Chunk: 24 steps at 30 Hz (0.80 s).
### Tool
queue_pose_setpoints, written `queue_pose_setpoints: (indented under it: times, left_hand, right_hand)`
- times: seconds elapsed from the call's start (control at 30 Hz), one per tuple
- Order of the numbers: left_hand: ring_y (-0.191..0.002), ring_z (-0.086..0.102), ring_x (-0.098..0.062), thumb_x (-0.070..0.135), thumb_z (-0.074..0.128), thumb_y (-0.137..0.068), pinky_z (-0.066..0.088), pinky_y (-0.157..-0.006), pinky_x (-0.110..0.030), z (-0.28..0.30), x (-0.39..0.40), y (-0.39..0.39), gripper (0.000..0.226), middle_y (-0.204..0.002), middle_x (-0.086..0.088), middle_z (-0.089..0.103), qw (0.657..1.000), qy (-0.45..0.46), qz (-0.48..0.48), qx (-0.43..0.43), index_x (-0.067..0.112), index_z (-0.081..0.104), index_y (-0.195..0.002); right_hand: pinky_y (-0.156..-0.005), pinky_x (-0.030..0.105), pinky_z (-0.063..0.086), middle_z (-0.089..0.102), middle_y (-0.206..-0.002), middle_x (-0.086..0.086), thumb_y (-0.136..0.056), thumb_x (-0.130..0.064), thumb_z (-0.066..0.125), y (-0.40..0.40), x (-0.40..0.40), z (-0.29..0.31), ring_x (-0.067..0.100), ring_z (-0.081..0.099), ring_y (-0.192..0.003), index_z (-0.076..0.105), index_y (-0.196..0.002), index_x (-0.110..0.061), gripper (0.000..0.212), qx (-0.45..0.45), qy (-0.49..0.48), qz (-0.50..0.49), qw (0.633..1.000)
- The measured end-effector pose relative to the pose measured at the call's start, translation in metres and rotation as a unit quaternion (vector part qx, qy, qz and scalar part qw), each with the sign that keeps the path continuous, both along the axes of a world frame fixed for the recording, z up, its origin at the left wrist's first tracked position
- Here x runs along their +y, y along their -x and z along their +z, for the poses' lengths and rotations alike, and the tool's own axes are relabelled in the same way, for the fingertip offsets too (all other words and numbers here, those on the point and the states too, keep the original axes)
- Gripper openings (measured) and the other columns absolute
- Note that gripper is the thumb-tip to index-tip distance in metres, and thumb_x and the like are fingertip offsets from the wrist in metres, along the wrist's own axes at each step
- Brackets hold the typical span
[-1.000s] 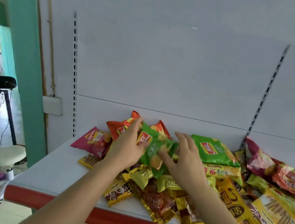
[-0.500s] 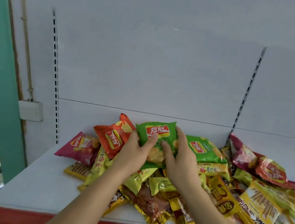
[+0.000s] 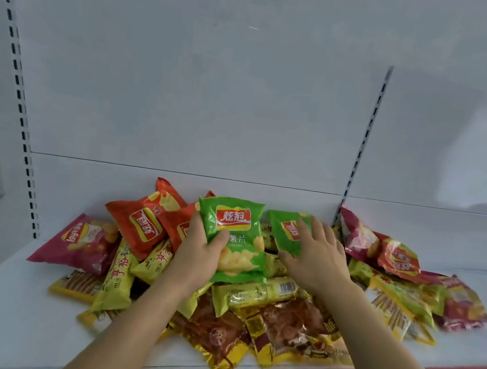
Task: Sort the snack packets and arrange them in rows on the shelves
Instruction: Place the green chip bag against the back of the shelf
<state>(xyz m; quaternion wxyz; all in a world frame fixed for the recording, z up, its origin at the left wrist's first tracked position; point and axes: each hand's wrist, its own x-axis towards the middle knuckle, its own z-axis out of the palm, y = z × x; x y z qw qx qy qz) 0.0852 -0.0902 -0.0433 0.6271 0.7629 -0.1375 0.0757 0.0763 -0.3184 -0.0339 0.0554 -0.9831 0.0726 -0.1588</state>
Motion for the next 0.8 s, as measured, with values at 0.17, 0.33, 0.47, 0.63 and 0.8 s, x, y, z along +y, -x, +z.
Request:
queue_pose_setpoints:
  times: [0.17,0.33,0.47,0.63,0.8]
  left_hand:
    - [-0.105,0.057,0.001,0.027,0.051,-0.108,0.044,-0.079,-0.023,0.000,-0.011,-0.008,0.026,-0.119,0.016,0.058,1.000,-0.008,0.016,0.015,0.036,0.037,-0.129]
    - [-0.103,0.061,-0.004,0.027,0.052,-0.108,0.045,-0.075,-0.024,0.003,-0.033,-0.014,0.029,-0.119,0.013,0.062,0.998,-0.006,0.051,0.023,0.031,0.040,-0.133]
    - [-0.103,0.061,-0.006,0.027,0.052,-0.108,0.046,-0.087,-0.033,0.004,-0.050,-0.016,0.032,-0.118,0.013,0.061,0.997,-0.005,0.076,0.020,0.027,0.040,-0.137]
    - [-0.101,0.060,-0.004,0.026,0.052,-0.108,0.047,-0.081,-0.030,0.003,-0.064,-0.015,0.027,-0.120,0.011,0.060,0.996,-0.003,0.093,0.016,0.030,0.039,-0.131]
    - [-0.093,0.059,-0.001,0.025,0.052,-0.108,0.051,-0.076,-0.031,0.000,-0.066,-0.012,0.030,-0.112,0.015,0.059,0.993,0.004,0.113,0.017,0.030,0.039,-0.134]
  right_hand:
    - [-0.120,0.056,0.019,0.021,-0.165,-0.001,-0.093,-0.066,0.040,-0.018,-0.016,-0.005,0.035,0.018,-0.151,0.016,-0.159,-0.031,0.078,0.049,0.021,0.008,0.999]
    - [-0.098,0.047,0.049,0.059,-0.133,0.002,-0.099,-0.039,0.037,-0.022,-0.024,-0.009,0.029,0.056,-0.118,0.059,-0.126,-0.020,0.039,-0.036,0.033,0.033,0.998]
    - [-0.112,0.054,0.032,0.030,-0.160,0.011,-0.089,-0.078,0.027,-0.021,-0.028,-0.006,0.036,0.030,-0.145,0.029,-0.154,-0.023,0.085,-0.006,0.037,0.000,0.999]
    - [-0.115,0.061,0.023,0.013,-0.165,0.017,-0.085,-0.084,0.027,-0.037,-0.037,-0.010,0.045,0.020,-0.147,0.008,-0.159,-0.024,0.097,0.049,0.009,-0.029,0.998]
    - [-0.109,0.057,0.037,0.037,-0.154,0.014,-0.096,-0.045,0.042,-0.039,-0.037,-0.013,0.040,0.044,-0.133,0.021,-0.154,-0.023,0.066,-0.021,0.003,0.002,1.000]
